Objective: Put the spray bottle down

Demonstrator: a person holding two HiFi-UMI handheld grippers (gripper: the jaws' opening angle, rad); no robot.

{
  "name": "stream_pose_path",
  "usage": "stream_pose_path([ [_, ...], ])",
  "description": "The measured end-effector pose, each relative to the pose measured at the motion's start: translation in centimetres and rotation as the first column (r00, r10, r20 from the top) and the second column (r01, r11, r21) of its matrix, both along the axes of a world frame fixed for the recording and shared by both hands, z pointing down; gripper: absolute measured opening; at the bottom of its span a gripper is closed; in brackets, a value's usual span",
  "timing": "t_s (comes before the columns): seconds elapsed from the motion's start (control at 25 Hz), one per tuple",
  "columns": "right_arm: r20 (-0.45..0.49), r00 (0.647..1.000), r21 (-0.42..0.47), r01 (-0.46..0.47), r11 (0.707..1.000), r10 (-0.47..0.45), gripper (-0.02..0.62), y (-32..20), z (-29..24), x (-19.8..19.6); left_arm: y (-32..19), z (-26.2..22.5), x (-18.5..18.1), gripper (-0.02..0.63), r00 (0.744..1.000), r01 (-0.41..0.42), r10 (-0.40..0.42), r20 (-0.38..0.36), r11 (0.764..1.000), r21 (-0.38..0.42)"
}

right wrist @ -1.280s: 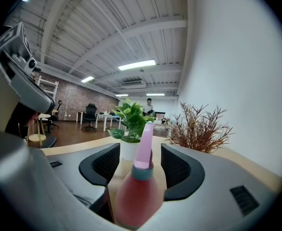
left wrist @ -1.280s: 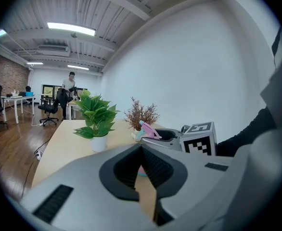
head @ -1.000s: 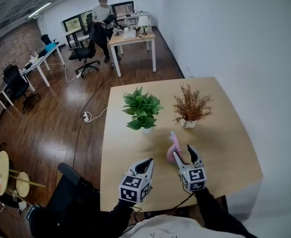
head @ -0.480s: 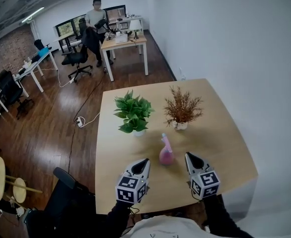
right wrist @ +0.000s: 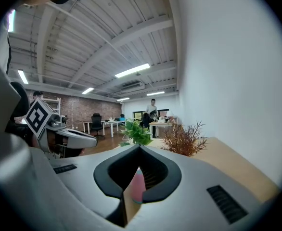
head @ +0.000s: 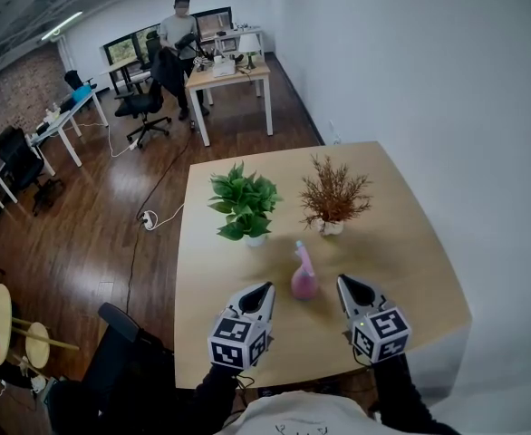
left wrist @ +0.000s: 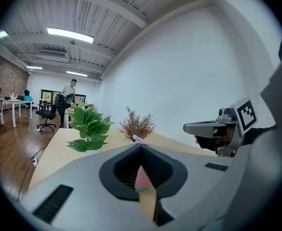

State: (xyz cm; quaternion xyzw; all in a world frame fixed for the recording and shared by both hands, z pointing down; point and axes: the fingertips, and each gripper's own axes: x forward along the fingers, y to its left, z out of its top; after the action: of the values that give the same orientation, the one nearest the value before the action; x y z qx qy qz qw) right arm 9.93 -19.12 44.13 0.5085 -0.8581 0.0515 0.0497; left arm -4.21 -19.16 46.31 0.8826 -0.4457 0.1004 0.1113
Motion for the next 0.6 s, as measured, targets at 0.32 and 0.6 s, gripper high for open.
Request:
stream_pose_path([
  [0.32, 0.014, 1.000, 0.004, -0.007, 1.000, 0.007, -0.009, -0.4, -1.1, 0.1, -0.1, -0.9, 0.0, 0.002, 1.000, 0.000, 0.000, -0.008, 1.000, 0.019],
  [0.6, 0.006, 1.000, 0.001, 0.005, 1.000, -0.005, -0.013, -0.5, -0.8, -0.1, -0.1, -1.3, -0.1, 0.002, 1.000, -0.001, 0.001, -0.009, 1.000, 0.026],
])
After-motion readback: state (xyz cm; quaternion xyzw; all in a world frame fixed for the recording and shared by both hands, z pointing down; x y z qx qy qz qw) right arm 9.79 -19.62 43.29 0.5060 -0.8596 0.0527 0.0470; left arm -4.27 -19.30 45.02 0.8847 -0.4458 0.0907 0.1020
